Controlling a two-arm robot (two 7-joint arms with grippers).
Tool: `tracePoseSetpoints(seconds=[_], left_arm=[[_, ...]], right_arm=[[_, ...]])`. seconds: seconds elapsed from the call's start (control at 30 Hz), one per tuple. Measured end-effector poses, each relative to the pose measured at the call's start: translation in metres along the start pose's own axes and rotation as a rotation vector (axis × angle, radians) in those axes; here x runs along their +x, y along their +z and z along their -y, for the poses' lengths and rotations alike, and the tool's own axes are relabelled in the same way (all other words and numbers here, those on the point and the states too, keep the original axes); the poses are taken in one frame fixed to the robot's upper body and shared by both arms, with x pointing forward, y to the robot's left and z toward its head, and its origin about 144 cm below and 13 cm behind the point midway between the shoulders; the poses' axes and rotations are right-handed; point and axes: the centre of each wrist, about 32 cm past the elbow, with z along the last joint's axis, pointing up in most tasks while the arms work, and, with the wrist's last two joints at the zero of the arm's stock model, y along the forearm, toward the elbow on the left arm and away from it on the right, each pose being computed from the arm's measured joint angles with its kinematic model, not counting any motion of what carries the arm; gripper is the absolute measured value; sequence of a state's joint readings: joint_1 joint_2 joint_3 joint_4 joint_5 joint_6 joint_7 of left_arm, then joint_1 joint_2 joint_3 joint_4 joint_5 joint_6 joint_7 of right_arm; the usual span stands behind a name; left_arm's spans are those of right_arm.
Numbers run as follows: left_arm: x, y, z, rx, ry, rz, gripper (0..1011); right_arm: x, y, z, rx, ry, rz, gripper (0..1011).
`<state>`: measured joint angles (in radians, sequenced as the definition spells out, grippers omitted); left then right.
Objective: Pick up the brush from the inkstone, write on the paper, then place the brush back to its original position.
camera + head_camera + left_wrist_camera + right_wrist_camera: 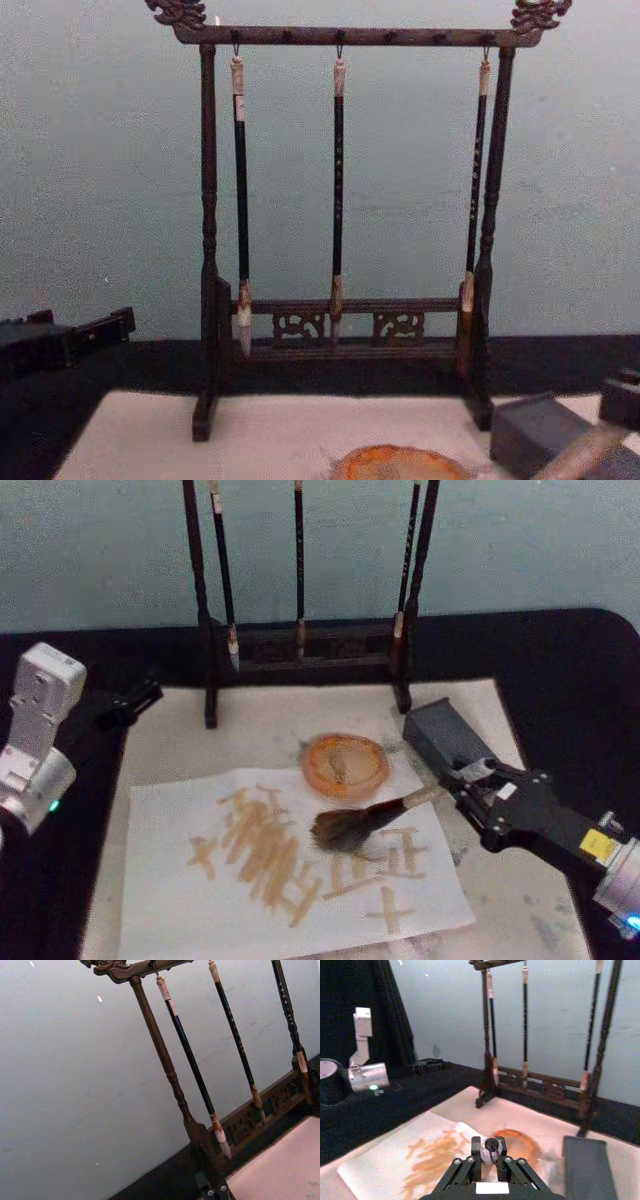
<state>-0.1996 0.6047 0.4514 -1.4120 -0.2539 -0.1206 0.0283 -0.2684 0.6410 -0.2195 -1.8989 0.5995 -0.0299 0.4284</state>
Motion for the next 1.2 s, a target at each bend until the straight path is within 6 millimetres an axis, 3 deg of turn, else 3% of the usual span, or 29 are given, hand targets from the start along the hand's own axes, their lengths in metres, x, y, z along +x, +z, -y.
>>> tracePoseSetpoints(seconds=[0.3, 0.63, 0.9, 1.2], left_arm=[[0.0, 0.0, 0.0, 0.0, 0.0, 0.0, 1002], [0.0, 0.0, 0.0, 0.0, 0.0, 0.0, 1002], [0.0, 0.0, 0.0, 0.0, 0.0, 0.0, 1002], [0.0, 0.0, 0.0, 0.0, 0.0, 0.0, 1002]], right_arm=[[0.009, 0.001, 0.014, 0.01, -0.038, 0.003, 163], [0.012, 0.01, 0.017, 0.048, -0.031, 0.009, 163], [0.015, 0.024, 0.012, 0.123, -0.017, -0.008, 163], [0.025, 0.034, -0.008, 0.187, -0.045, -0.06, 163]])
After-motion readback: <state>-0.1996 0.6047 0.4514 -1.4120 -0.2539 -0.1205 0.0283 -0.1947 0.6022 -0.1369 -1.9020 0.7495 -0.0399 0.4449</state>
